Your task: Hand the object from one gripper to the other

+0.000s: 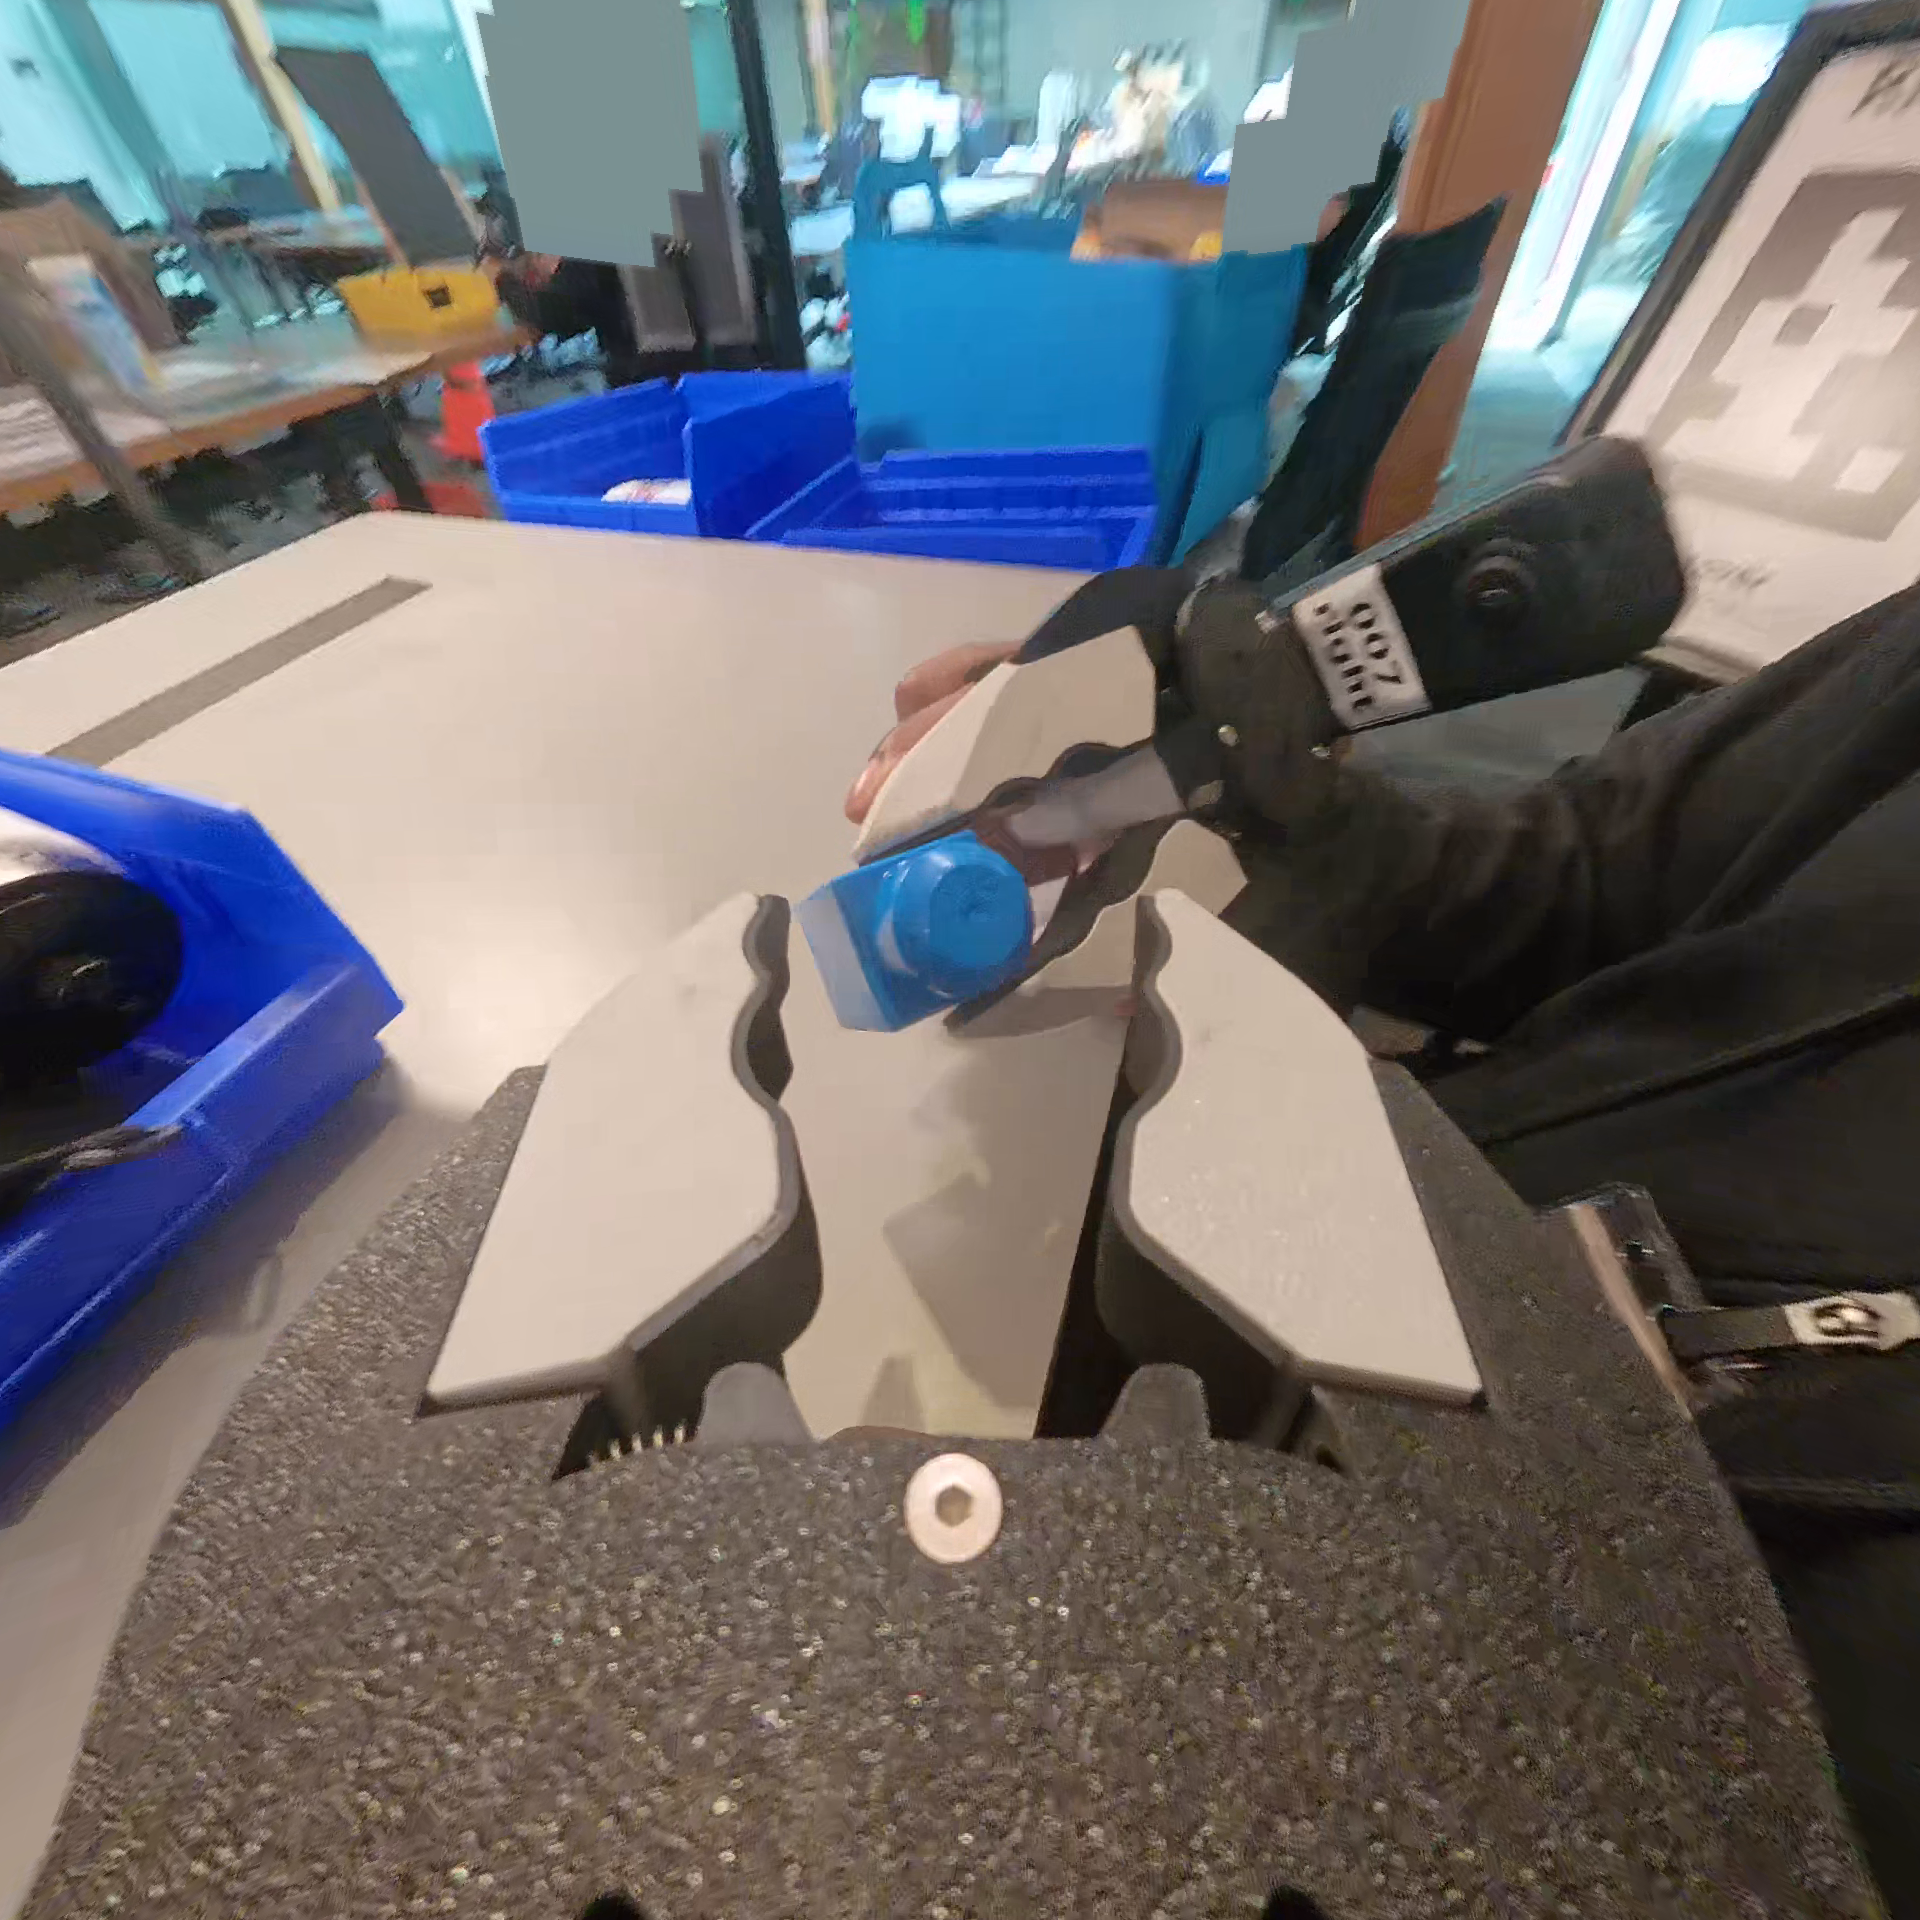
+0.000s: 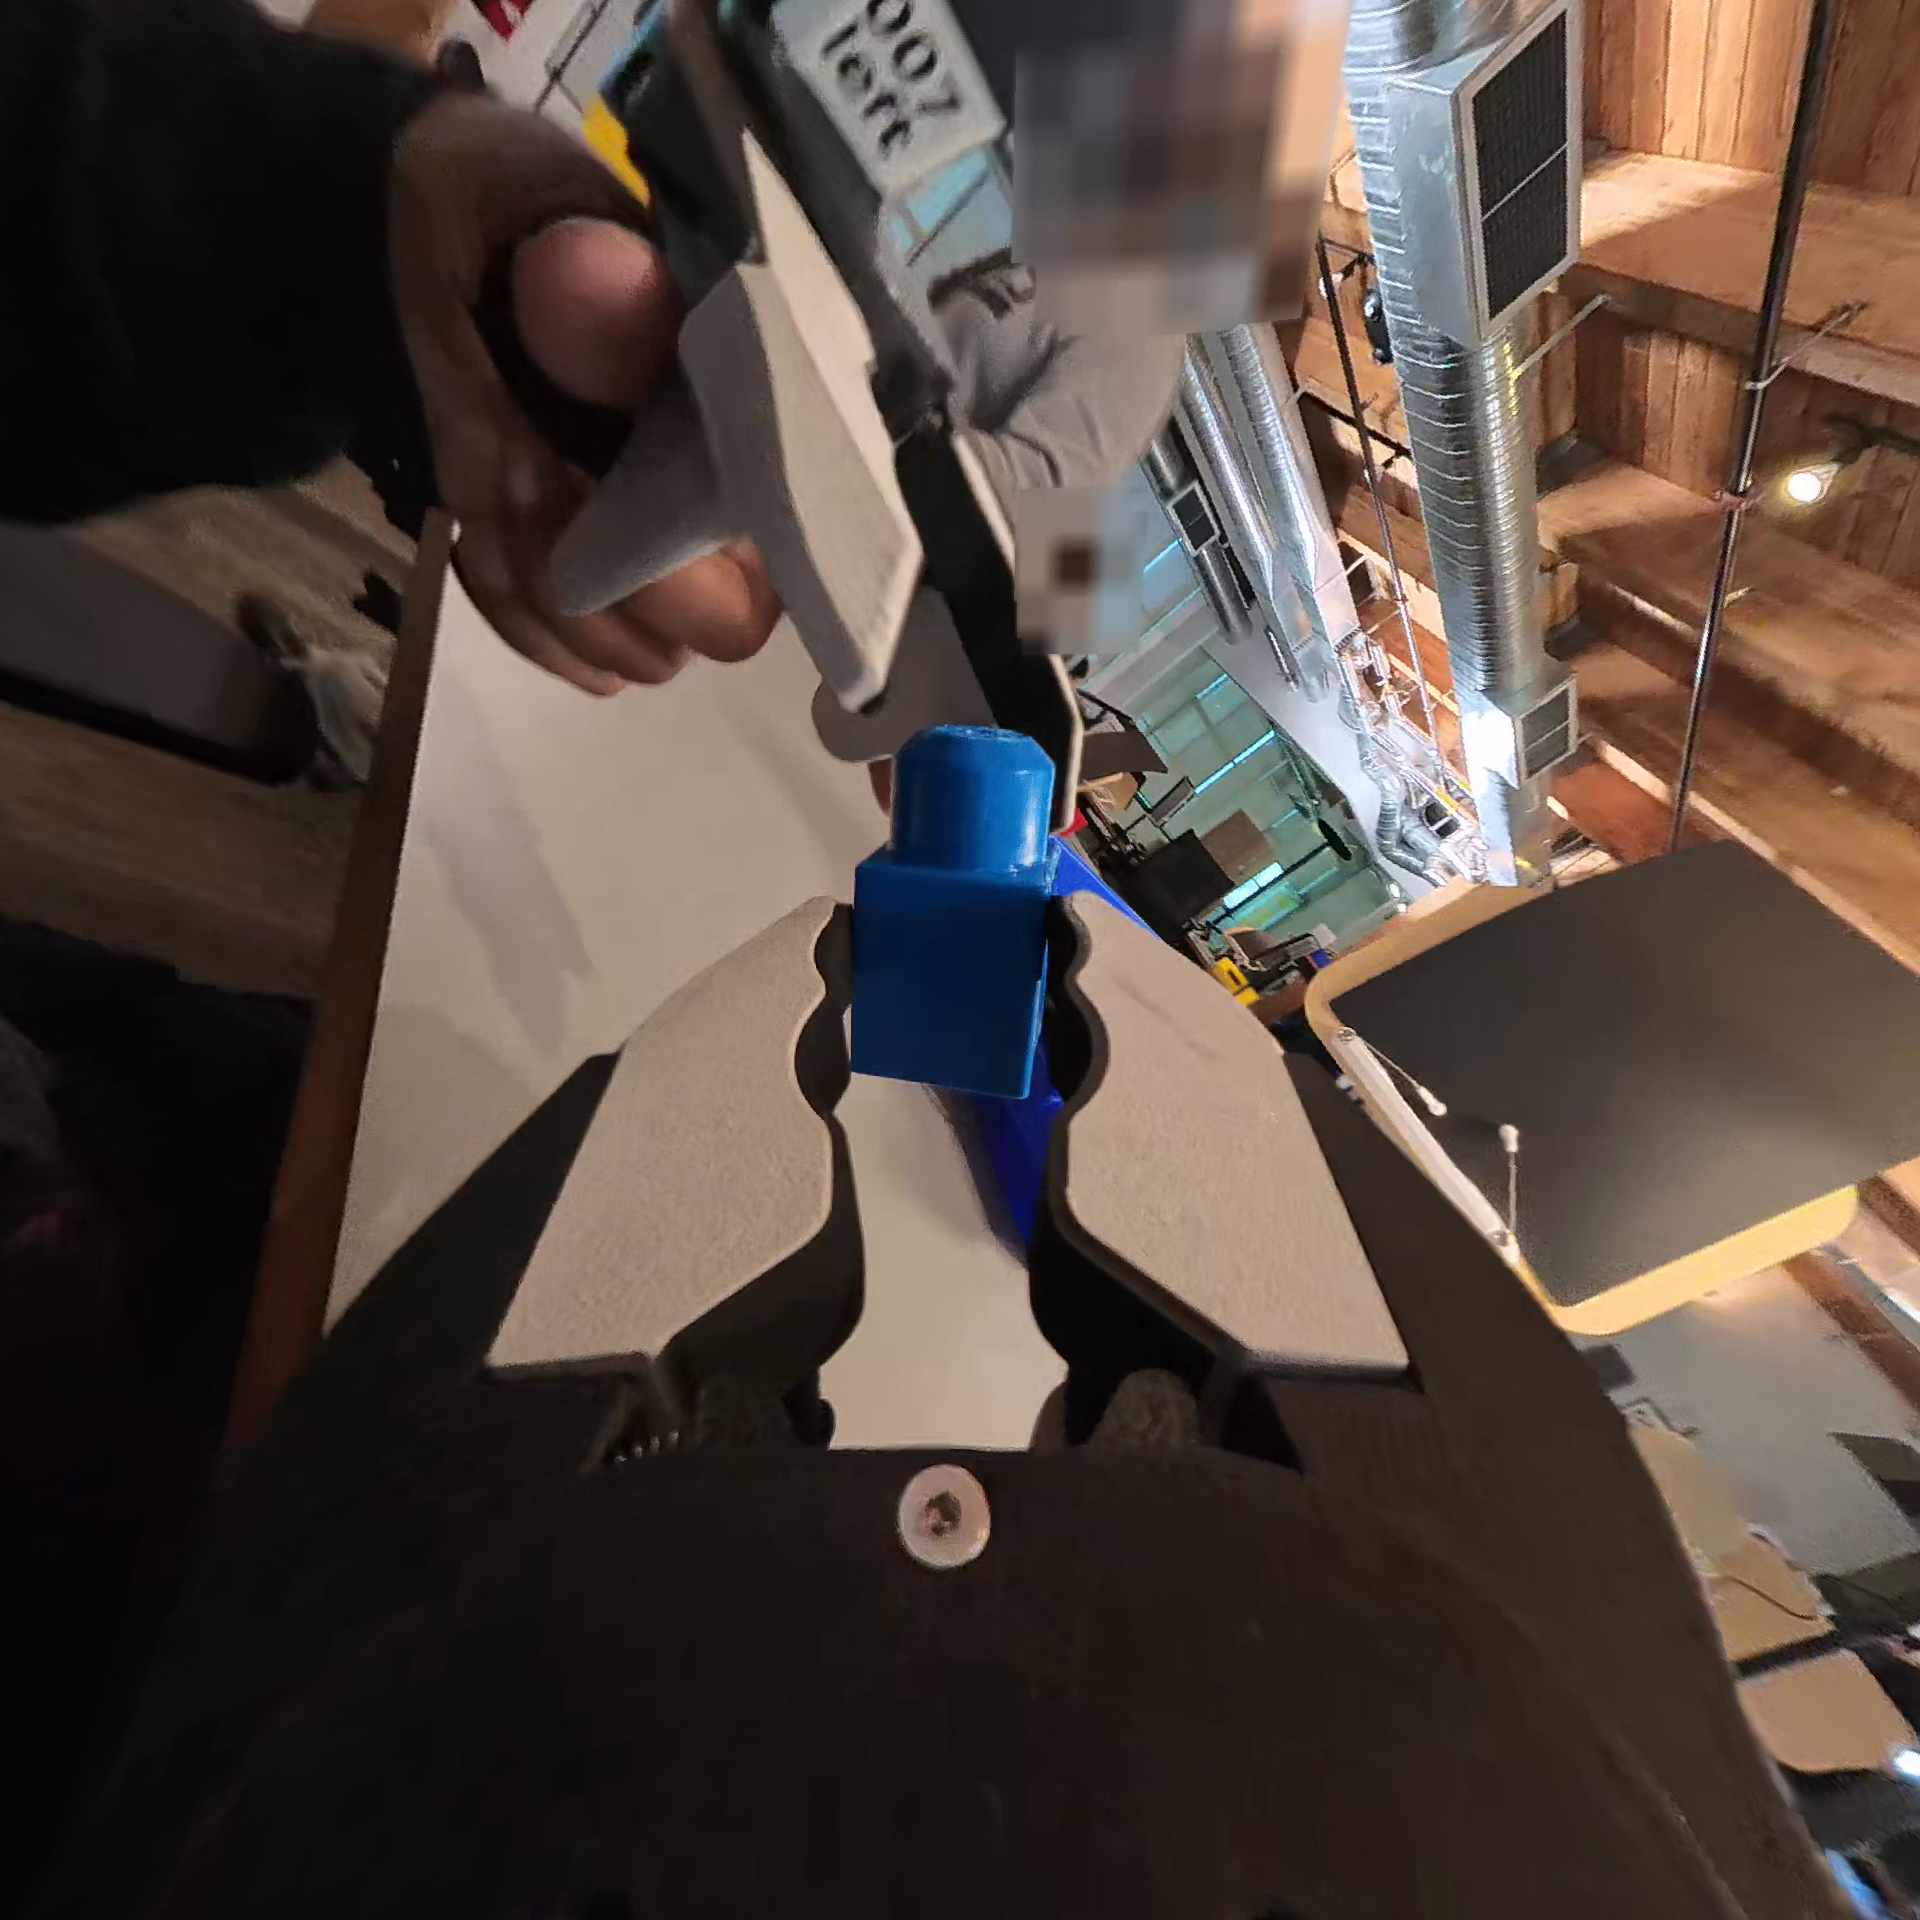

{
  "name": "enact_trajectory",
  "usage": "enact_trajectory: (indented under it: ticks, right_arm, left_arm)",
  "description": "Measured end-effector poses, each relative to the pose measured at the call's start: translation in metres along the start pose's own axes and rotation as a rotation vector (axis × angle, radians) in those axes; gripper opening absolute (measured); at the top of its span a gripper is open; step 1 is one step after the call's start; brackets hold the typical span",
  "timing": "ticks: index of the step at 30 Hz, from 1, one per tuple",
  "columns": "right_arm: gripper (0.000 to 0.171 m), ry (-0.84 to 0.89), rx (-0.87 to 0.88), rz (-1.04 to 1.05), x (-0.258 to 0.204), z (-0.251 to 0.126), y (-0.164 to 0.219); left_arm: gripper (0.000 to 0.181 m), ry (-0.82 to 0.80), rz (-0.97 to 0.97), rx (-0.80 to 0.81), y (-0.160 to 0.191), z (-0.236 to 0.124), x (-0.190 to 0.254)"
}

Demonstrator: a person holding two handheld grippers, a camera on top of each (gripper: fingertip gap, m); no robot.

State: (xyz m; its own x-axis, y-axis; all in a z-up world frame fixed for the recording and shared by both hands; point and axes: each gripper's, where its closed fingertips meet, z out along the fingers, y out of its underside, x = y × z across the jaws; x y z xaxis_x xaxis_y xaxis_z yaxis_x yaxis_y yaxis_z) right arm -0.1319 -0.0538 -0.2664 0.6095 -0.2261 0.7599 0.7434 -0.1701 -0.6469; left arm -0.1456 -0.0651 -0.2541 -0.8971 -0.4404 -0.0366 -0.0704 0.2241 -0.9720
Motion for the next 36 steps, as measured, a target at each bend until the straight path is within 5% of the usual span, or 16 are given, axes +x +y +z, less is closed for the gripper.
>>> enact_trajectory:
  ticks: [5, 9, 16, 24, 36]
  right_arm:
    - [0.036, 0.01, -0.01, -0.057, -0.003, 0.001, -0.001]
    - [0.037, 0.022, 0.004, -0.047, 0.0, -0.001, -0.002]
    - [0.05, 0.03, 0.218, 0.317, 0.033, -0.022, -0.023]
    - [0.061, -0.167, 0.641, 1.211, 0.052, -0.024, -0.042]
    - [0.048, -0.113, 0.742, 1.232, 0.037, -0.017, -0.056]
  left_arm:
    - [0.05, -0.191, 0.099, -0.174, 0.019, 0.009, -0.011]
    - [0.038, -0.186, 0.157, -0.155, 0.017, 0.013, -0.007]
    - [0.037, 0.012, 0.095, 0.231, -0.026, -0.004, 0.002]
    - [0.037, 0.129, 0.129, 0.884, -0.067, -0.046, 0.018]
    - [0.037, 0.111, 0.057, 0.854, -0.049, -0.01, 0.022]
